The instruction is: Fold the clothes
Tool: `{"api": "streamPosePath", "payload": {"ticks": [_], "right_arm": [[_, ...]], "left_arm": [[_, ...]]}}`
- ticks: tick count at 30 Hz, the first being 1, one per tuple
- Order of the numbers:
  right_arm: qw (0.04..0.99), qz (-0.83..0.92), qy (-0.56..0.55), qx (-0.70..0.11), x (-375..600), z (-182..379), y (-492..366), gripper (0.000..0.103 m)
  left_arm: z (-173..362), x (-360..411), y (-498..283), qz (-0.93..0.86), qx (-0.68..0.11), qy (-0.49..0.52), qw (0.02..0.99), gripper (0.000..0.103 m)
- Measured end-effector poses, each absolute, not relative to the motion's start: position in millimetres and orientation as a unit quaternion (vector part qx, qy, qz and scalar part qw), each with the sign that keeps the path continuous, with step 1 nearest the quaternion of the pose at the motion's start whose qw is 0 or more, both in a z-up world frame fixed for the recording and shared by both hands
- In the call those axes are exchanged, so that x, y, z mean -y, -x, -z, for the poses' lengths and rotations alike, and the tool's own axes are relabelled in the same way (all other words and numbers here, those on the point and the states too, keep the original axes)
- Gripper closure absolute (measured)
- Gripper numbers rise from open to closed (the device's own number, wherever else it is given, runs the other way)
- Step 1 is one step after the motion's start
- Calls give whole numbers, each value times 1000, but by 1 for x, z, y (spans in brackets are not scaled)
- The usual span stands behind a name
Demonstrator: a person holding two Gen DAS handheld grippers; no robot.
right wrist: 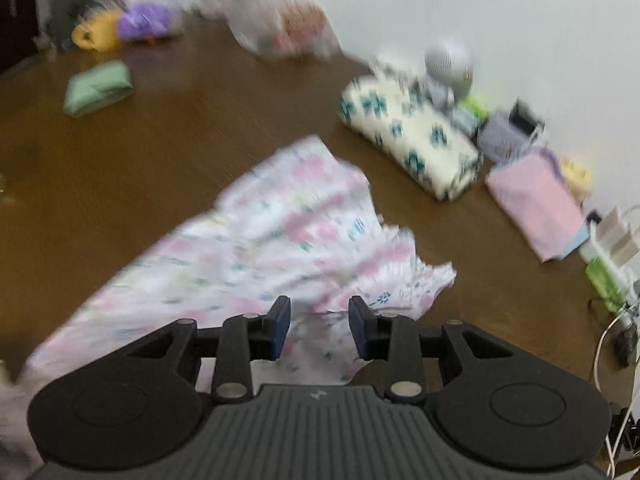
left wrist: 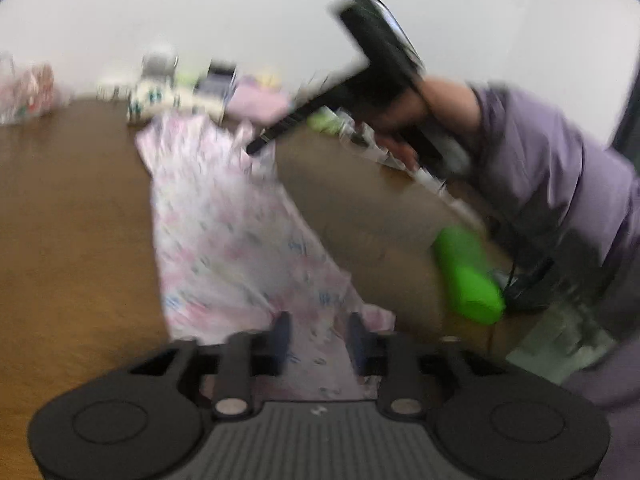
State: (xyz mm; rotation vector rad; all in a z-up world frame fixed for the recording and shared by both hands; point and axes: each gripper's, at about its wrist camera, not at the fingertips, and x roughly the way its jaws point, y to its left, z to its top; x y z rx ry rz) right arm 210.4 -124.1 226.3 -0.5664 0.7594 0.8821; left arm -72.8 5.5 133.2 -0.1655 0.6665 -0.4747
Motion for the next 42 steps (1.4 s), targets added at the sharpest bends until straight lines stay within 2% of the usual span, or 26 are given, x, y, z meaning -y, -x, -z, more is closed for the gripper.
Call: {"api": "streamPosePath", "payload": {"ticks": [3,8,11,12,13,15,18,20,21,23,24,25,27,29,33,38,40,42], "right_arm": [[785,-462,249,-331,148,-245,-174,70],[722,-567,236,-319,181,-235,-83,68],[683,-624,260,-279,186,-213,-34,47],[677,-634,274,-254,188,-206,-22,34],[676,-637,289,-232,189,-198,-12,29],[687,-619,320,-207,188,-185,-5,29],[685,-610,336,-213,185,-169,-12,29],[687,-608,325,-229,183,-163,-20,32],[689,-608,315,-238,182,-162,-25,37],[693,-610,286,-257,181,-160,-34,53],[693,-612,273,-267,182,-159,-38,70],[692,-613,260,-278,182,-158,-43,79],[687,-619,240,-295,183,-158,-49,86],[672,-636,208,-317,188,-160,-54,89],[642,-669,141,-348,202,-171,-65,90],[598,-702,76,-378,219,-181,-81,90],[585,-708,53,-392,224,-182,-86,90],[583,-705,32,-402,229,-182,-90,90]], "left_arm": [[-133,-27,83,238,-304,69,920,62],[-109,-24,57,233,-333,34,913,66],[-97,-15,40,232,-353,10,907,67],[-96,-14,38,233,-353,7,906,66],[-97,-14,36,235,-354,6,905,66],[-98,-17,31,240,-363,15,900,66],[-99,-24,21,249,-377,41,891,66],[-100,-24,16,253,-384,41,887,66],[-102,-22,17,257,-381,29,888,64],[-106,-18,24,269,-367,-7,891,55],[-108,-15,27,275,-359,-26,892,48],[-112,-15,33,284,-344,-44,894,44],[-122,-16,50,307,-303,-80,899,33],[-133,-17,70,335,-257,-112,899,28],[-139,-7,107,409,-188,-182,874,26],[-122,15,112,419,-181,-232,859,26],[-118,15,100,423,-207,-217,855,35],[-114,14,84,428,-239,-194,850,76]]}}
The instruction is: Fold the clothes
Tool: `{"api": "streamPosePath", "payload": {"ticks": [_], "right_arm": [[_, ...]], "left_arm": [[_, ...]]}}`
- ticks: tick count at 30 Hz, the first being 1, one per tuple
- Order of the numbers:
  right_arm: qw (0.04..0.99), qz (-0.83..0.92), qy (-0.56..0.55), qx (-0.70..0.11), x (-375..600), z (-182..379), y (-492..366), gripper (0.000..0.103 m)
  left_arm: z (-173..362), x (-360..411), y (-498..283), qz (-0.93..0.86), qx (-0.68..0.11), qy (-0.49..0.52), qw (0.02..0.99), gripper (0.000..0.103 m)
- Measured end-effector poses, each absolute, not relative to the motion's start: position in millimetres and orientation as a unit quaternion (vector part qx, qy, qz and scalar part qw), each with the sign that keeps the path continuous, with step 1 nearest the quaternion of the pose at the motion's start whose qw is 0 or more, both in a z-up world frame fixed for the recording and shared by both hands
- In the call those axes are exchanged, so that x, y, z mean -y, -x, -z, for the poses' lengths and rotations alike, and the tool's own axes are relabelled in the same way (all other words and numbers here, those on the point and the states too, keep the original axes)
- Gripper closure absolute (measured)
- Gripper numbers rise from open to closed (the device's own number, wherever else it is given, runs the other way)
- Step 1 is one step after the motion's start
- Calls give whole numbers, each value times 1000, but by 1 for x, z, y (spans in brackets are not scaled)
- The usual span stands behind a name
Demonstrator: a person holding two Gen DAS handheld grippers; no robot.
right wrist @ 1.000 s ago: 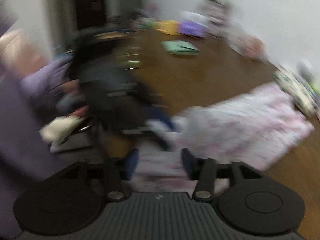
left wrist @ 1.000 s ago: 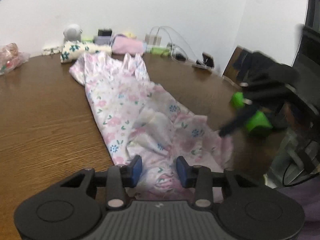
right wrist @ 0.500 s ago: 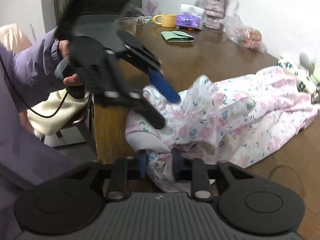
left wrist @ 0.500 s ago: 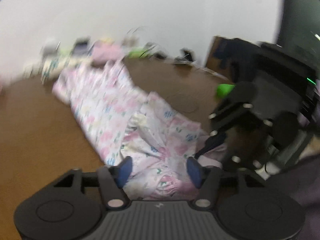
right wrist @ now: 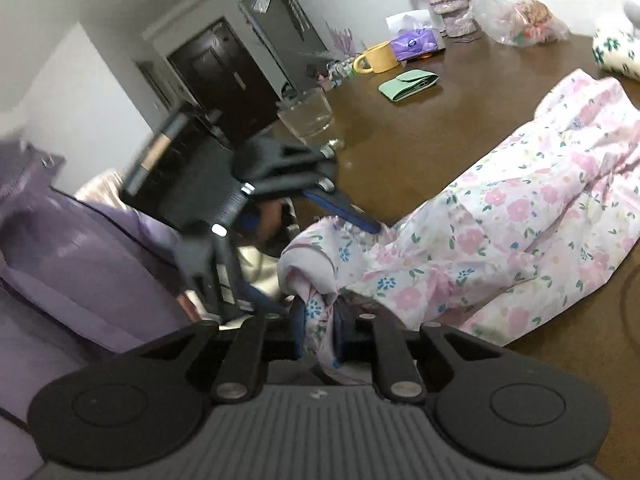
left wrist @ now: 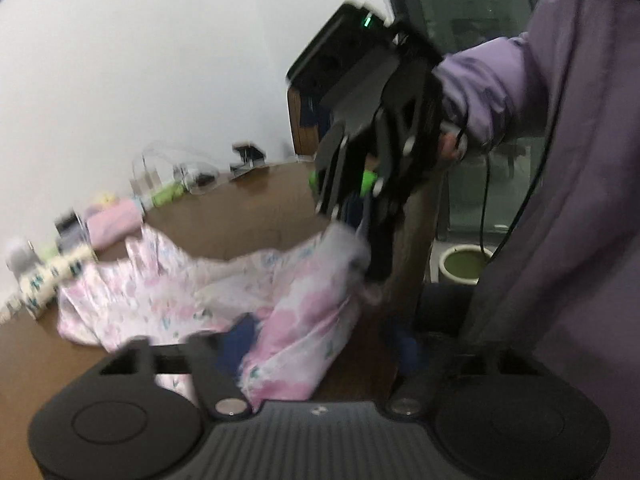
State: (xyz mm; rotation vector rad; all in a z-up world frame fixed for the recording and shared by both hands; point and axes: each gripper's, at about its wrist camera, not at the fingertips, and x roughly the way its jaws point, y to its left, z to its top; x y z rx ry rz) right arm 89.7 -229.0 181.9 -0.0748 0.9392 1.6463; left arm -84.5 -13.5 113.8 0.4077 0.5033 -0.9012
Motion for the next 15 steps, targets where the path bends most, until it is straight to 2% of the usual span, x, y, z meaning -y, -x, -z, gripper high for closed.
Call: {"api": "streamPosePath", "payload": {"ticks": [1,2,3,4,6,9,12,14,15], "right_arm": [[587,-700,27,-405,232,-182,-91,90],[600,-690,35,-403,234,-184,-90,88],[621,-675,48,-395,237,-186,-87,75],[644,-659,61,-385,239,-189,-83,44],[687,-640,98,-330,248,-197,-66,19],[723,-627,173,-231,259,-202,-36,18],[724,-624,227,-187,254,-190,-21,20],[719,-626,247,-175,248,-180,-19,30],[716,-627,254,-175,245,-176,-20,49]], "left_arm": [[-112,13,77,430,-255,-182,847,83],[-110,12,69,432,-271,-170,844,85],[-108,11,62,433,-286,-158,840,86],[-107,9,55,436,-297,-146,837,87],[-108,4,44,442,-313,-120,832,87],[-114,2,32,461,-325,-99,820,88],[-122,2,23,478,-336,-85,807,88],[-127,4,23,487,-342,-82,800,88],[-130,4,25,493,-343,-78,796,88]]}}
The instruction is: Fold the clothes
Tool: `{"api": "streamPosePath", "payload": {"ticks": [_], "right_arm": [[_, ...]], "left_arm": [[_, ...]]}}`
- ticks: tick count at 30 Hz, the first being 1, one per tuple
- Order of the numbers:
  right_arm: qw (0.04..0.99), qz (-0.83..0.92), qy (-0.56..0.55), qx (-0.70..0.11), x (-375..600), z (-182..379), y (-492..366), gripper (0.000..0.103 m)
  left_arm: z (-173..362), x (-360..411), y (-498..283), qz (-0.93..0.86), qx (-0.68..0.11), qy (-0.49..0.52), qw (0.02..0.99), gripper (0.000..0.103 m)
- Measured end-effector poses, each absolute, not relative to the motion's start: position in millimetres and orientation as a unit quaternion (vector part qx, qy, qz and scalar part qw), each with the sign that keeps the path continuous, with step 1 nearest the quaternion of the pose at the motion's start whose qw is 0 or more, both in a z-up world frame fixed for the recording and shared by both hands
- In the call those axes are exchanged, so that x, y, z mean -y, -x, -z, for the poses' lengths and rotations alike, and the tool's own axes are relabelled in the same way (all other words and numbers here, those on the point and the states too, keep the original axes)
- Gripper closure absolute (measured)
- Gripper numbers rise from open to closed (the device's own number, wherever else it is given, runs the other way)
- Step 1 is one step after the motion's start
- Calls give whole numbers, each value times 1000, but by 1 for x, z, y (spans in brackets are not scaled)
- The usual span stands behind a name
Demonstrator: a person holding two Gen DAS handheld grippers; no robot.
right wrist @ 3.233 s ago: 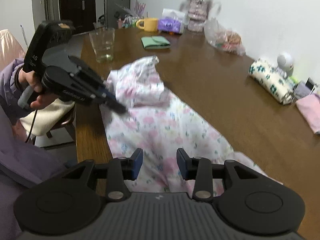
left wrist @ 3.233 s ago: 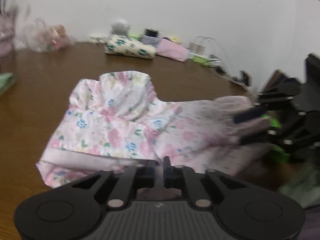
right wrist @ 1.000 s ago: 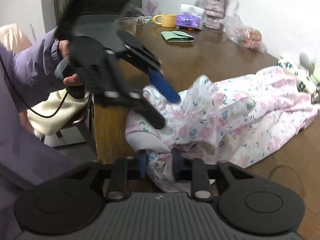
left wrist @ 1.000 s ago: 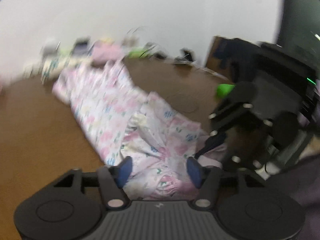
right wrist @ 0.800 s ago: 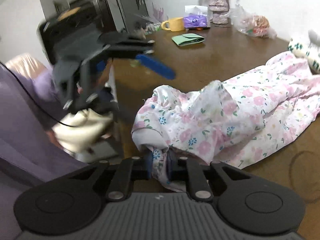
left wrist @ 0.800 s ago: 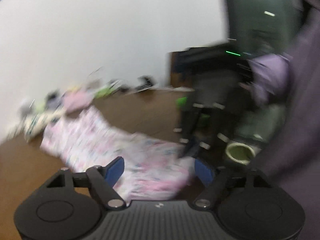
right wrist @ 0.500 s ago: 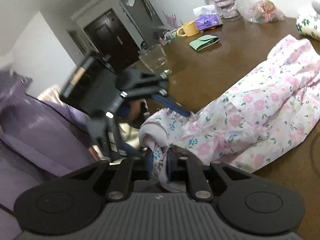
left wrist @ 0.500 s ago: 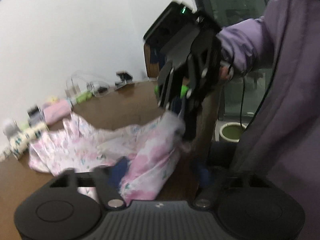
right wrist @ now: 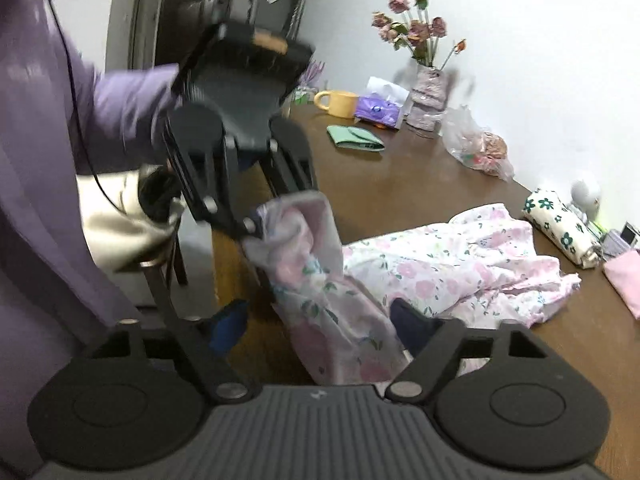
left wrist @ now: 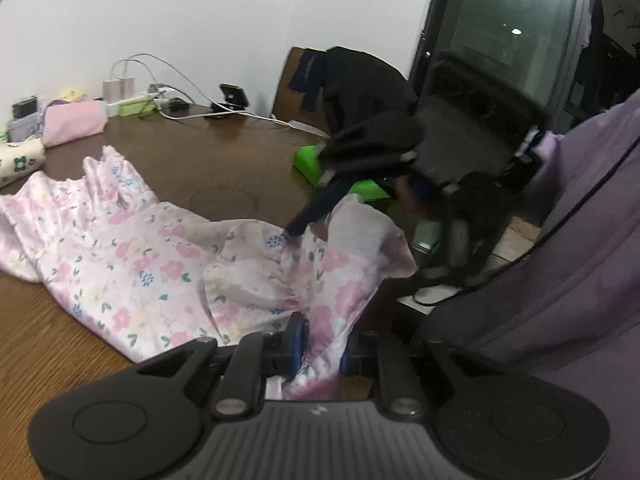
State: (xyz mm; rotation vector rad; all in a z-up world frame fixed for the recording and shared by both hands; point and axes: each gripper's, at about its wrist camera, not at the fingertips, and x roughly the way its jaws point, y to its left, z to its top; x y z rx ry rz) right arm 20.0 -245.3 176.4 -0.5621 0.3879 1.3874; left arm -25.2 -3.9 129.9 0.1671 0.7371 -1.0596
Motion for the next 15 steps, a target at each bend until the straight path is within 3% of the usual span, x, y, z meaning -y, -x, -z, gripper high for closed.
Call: {"api": "streamPosePath", "payload": {"ticks": [1,3,5,7,8,9,13,15], "right_arm": [[708,-633,244,-193,245,-175,-26,74],[679,-663,189,-251,246,-180,-44,84],[647,-687,129,-305,250,-184,-64,84],[636,-684,47,-354,259,-185,-89,84],[634,-673,3,-381,263,-183,-104,84],[633,-659,-32,-405,266,-180,-116,84],[649,-590,-84,-474,262,-162,-145,84],[650,-557,-101,-506,260,-150,-151,84]], "left_arm": [[-132,4,27,500,-344,-73,792,88],[-138,3,32,512,-347,-64,783,88],[-142,-5,28,497,-340,-43,797,83],[-146,-14,22,474,-331,-20,816,67],[-148,-18,20,462,-327,-8,825,52],[-150,-23,17,450,-322,4,833,45],[-150,-31,12,379,-307,13,873,44],[-151,-27,20,361,-286,-5,888,38]]}}
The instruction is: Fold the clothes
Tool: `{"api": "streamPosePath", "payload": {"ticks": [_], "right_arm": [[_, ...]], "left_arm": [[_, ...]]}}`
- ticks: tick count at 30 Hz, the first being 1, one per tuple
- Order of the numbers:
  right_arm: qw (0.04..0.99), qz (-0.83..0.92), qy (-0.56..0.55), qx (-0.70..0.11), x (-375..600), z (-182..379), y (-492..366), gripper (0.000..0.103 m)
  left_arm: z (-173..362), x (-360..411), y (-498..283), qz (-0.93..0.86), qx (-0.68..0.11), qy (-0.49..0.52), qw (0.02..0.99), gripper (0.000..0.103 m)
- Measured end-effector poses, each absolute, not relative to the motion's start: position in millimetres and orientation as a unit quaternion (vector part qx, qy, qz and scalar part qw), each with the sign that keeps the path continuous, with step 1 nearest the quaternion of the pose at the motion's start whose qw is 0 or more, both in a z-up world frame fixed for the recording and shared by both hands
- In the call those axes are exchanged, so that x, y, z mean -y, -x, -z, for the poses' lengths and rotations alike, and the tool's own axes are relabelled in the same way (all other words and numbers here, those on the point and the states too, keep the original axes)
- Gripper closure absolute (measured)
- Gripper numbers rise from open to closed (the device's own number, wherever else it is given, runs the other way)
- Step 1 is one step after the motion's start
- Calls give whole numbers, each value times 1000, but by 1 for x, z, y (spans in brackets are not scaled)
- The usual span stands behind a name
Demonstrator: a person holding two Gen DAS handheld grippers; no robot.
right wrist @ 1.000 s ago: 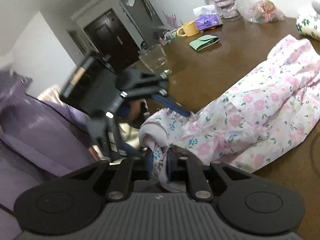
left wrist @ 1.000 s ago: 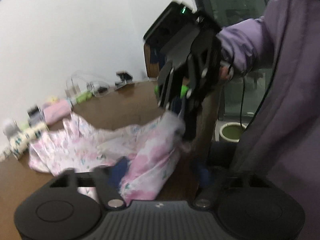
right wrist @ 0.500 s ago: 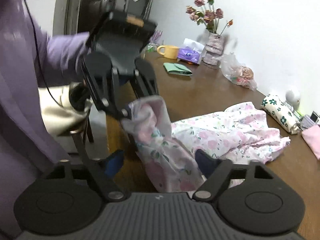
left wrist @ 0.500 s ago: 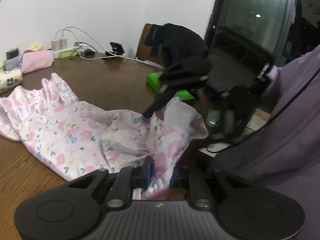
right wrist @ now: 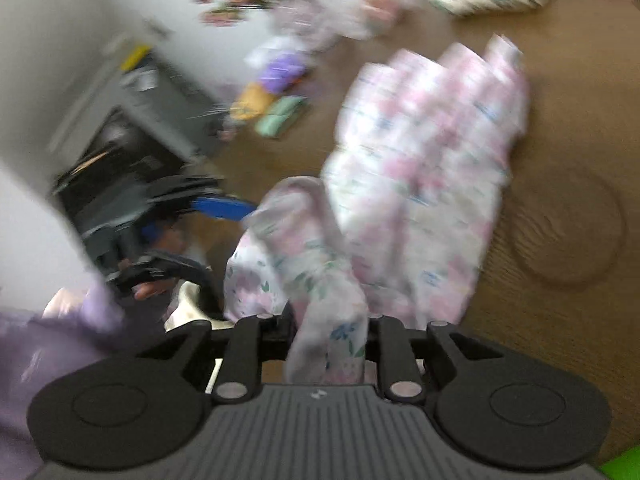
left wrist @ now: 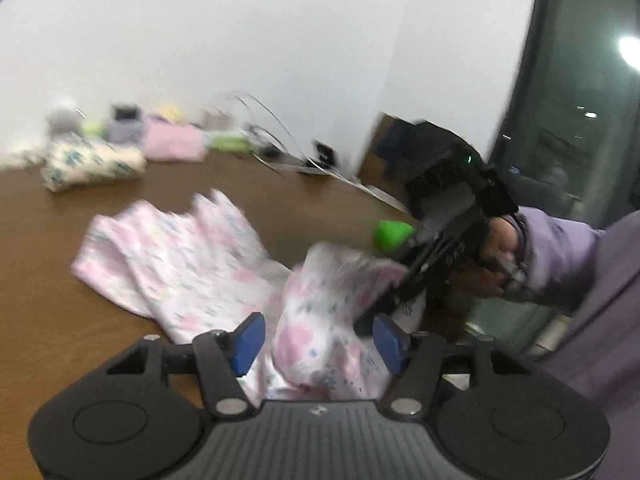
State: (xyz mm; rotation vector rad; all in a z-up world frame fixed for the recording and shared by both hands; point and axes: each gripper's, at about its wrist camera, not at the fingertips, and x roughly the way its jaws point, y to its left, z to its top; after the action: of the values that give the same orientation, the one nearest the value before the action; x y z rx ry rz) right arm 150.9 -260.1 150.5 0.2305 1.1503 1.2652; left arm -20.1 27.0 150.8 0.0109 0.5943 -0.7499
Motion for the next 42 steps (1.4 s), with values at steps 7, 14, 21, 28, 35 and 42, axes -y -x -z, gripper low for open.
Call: {"api": "streamPosePath", "payload": {"ticks": [7,14,21,28,35,42], "right_arm": [[640,-523,-142,-545,257,-130,-161,81],[707,-540,-31,-455,250,-154,-126,53],[754,-571,126,-298,244,-183,-69,61],[746,-551,101,-361,243,-171,-89,50],[734,-593,204,-263,243,-183,-60,24],[733,-587,206,-276,242,-172,-60,35]], "left_arm": [[-134,28,56,393,-228,-132,881,24],[-95,39,25,357,-304,-162,868,26],[-88,32,15,371,-307,-155,862,19],[-88,25,19,368,-303,-164,864,19],[-99,10,17,378,-297,-124,868,19],[-125,-6,39,376,-256,-118,883,19]]}}
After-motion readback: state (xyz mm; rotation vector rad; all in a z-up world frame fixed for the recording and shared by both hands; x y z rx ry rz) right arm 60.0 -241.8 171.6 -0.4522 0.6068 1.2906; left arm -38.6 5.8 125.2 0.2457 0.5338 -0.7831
